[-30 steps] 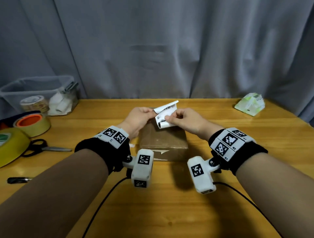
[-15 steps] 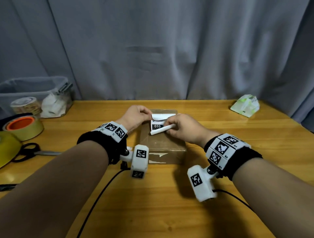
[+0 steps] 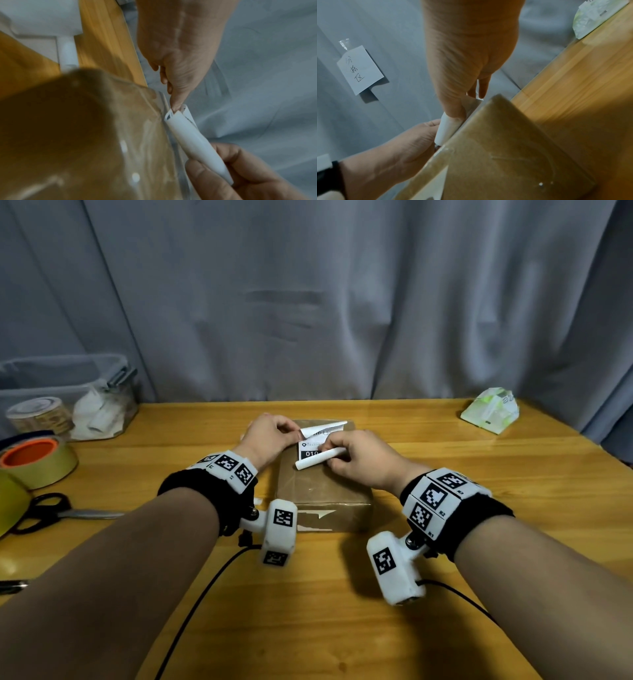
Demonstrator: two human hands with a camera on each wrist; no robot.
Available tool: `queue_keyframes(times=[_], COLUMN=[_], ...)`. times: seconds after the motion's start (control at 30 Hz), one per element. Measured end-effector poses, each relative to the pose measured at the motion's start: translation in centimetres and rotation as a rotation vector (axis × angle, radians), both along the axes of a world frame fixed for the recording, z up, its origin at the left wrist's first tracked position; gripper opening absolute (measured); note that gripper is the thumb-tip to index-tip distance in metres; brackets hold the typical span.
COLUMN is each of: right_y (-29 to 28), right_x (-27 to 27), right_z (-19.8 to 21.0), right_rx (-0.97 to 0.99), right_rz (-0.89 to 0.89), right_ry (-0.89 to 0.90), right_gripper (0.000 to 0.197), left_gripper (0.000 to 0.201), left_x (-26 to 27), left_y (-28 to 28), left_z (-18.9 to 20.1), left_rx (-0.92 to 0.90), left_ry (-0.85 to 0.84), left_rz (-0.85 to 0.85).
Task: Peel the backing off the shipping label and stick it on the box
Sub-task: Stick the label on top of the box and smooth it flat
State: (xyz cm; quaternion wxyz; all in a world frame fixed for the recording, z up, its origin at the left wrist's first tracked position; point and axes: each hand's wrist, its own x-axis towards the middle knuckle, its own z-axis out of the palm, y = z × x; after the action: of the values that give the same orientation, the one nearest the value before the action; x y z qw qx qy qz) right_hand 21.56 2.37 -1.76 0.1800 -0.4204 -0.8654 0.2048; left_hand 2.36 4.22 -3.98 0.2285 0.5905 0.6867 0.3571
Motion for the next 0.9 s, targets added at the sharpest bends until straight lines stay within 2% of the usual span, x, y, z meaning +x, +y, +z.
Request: queue_keyframes(times=[0.1,0.3,0.9], right_y=[0.1,0.3,0.6], right_x=[-0.1,-0.1,0.1], right_z=[0.0,-0.4,-1.2], right_rx=[-0.013,-0.028,-0.04], right_rz=[0.002,-0.001,0.005], right_ry=[0.013,0.023,0.087], right_gripper=[0.01,0.01,0.009], left_gripper=[0.008,0.021,0.022], left_x=[0.0,-0.1,-0.2], left_y=[0.4,0.2,0.3], left_z=[-0.5,-0.3,-1.5], left_rx=[-0.008,-0.006,-0.001], left_ry=[0.003,0.008,0.018], left_rz=[-0.006,0.005,0.024])
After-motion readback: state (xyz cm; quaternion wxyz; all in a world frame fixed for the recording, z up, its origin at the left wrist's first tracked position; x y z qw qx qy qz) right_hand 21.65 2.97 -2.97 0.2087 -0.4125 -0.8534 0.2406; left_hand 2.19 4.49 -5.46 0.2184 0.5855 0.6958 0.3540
